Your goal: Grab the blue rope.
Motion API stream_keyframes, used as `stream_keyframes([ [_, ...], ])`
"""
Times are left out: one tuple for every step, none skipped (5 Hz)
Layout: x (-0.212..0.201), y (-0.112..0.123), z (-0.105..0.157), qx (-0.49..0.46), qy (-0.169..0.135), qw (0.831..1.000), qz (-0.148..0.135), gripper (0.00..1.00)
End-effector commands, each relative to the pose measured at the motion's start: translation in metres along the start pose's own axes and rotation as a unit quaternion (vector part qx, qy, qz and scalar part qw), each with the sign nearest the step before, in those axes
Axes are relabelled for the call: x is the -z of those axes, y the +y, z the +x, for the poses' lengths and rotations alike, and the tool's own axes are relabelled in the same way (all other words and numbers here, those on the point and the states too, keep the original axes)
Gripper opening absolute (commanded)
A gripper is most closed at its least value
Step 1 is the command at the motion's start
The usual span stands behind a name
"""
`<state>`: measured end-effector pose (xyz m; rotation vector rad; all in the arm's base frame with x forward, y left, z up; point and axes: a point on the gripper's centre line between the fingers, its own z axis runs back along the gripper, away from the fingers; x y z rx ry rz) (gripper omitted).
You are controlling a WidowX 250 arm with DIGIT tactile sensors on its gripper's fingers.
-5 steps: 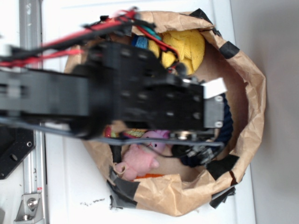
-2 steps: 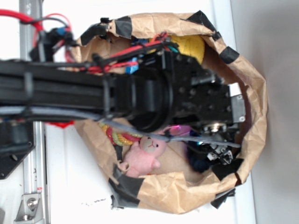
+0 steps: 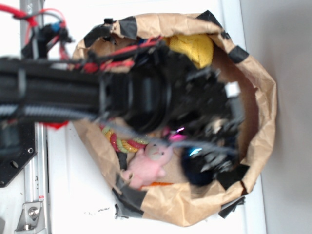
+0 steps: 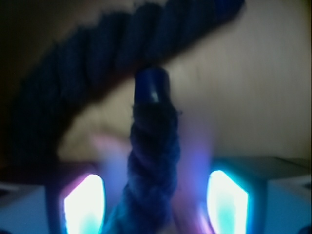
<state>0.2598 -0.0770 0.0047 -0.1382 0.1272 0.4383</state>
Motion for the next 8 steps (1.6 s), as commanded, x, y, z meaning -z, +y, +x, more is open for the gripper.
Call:
stream_keyframes([
  [-0.036, 0.004, -0.014, 0.071, -0.012, 0.996, 0.061, 0.0],
  [-0.073, 0.025, 0.002, 0.072, -0.057, 0.993, 0.072, 0.0],
  [-0.122, 0.051, 0.011, 0.058, -0.129, 0.982, 0.122, 0.0],
  [-0.157, 0.064, 0.008, 0.052, -0.181, 0.97, 0.154, 0.0],
  [-0.179, 0.077, 0.005, 0.083, -0.222, 0.961, 0.142, 0.0],
  [-0.185, 0.082, 0.006, 0.135, -0.253, 0.951, 0.118, 0.0],
  [-0.176, 0.072, 0.004, 0.195, -0.274, 0.938, 0.083, 0.0],
  [-0.163, 0.058, 0.003, 0.212, -0.263, 0.937, 0.085, 0.0],
])
